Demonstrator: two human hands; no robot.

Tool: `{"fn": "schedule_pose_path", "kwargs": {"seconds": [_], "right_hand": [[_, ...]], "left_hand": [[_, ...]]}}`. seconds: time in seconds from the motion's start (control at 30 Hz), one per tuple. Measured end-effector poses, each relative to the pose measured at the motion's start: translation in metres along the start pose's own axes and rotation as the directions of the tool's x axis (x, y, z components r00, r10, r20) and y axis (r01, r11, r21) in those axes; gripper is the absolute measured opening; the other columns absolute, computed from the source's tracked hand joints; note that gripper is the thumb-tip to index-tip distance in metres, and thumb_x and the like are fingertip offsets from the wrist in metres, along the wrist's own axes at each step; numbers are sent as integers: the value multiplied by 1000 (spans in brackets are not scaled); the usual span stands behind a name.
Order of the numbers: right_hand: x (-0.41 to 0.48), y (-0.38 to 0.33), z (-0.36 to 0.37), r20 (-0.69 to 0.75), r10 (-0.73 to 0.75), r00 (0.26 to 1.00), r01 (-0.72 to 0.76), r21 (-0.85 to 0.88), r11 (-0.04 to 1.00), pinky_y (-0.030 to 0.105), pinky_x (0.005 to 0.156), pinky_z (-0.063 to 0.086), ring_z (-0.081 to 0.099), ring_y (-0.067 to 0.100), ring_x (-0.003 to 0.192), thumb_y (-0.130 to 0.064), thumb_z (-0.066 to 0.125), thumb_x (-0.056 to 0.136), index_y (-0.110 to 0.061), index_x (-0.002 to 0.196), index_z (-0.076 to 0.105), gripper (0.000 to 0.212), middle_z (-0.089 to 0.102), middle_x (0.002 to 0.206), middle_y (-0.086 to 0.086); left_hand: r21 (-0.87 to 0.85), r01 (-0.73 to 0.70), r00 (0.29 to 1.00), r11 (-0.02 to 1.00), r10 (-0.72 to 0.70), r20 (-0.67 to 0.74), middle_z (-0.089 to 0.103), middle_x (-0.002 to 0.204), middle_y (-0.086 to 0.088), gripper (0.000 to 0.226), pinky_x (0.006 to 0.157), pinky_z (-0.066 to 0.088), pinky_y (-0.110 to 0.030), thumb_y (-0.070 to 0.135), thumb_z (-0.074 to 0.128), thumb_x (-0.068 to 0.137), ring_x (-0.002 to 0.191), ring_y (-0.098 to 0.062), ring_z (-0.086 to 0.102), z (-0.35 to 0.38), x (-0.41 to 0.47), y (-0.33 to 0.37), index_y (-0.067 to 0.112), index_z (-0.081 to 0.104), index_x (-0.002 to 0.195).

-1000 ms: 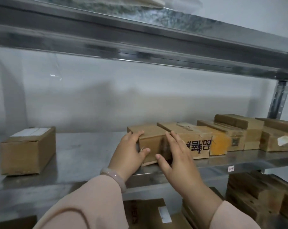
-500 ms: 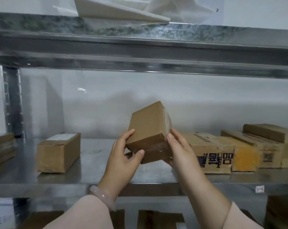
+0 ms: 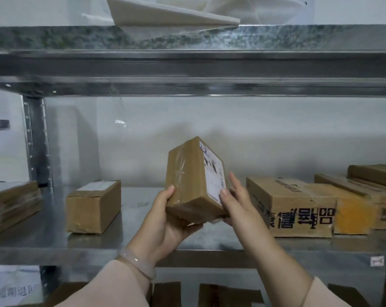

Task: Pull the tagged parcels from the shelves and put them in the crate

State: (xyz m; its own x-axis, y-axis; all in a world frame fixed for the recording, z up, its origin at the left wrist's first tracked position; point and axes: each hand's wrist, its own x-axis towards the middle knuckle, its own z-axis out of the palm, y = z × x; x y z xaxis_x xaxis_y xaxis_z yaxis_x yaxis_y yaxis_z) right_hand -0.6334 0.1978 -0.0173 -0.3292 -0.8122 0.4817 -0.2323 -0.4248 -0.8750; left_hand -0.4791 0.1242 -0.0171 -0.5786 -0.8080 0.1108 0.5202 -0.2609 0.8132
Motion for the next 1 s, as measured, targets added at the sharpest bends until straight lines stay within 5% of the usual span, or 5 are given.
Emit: {"fn": "schedule_pose_path", "kwargs": {"seconds": [0.23, 0.4, 0.77, 0.9, 1.0], "right_hand": [[8, 5, 8, -71, -23, 997, 13, -137, 991, 39, 95, 52, 54, 6, 115, -44, 65, 86, -54, 139, 32, 63, 49, 129, -23], [28, 9, 18, -32, -63, 997, 45, -400, 915, 27, 89, 43, 47, 3, 111, -52, 61, 82, -47, 142, 31, 67, 48, 131, -17], [26, -8, -16, 63, -129, 990, 143, -559, 817, 22, 100, 35, 45, 3, 125, -48, 53, 91, -39, 135, 50, 45, 51, 136, -13], [17, -22, -67, -71, -418, 905, 294, -606, 739, 22, 101, 38, 47, -3, 115, -31, 59, 90, -32, 120, 64, 30, 54, 114, -22], [15, -17, -109, -172, -475, 863, 227, -708, 669, 24, 105, 33, 45, 5, 122, -24, 59, 89, -28, 118, 66, 29, 57, 124, -12]], "left_hand": [[534, -340, 874, 775, 470, -126, 66, 119, 3, 37, 95, 52, -36, 30, 60, 94, 107, -9, 65, -14, 4, 6, 44, 55, 127], [669, -223, 942, 710, 334, -41, 59, 129, 12, 72, 102, 47, -43, 75, 72, 53, 117, -11, 58, -16, 2, 13, 58, 52, 120], [831, -6, 923, 556, 323, -209, 73, 100, 4, 37, 92, 49, -35, 55, 53, 90, 94, -14, 66, -24, 36, 26, 26, 75, 83], [974, -70, 807, 214, 586, -71, 46, 147, -6, 51, 110, 28, -33, 48, 55, 92, 135, -23, 39, -8, 43, 25, 22, 55, 136], [956, -292, 629, -12, 751, 201, 42, 147, -7, 63, 112, 19, -29, 50, 53, 81, 138, -25, 30, 29, 33, 11, 20, 53, 137]]}}
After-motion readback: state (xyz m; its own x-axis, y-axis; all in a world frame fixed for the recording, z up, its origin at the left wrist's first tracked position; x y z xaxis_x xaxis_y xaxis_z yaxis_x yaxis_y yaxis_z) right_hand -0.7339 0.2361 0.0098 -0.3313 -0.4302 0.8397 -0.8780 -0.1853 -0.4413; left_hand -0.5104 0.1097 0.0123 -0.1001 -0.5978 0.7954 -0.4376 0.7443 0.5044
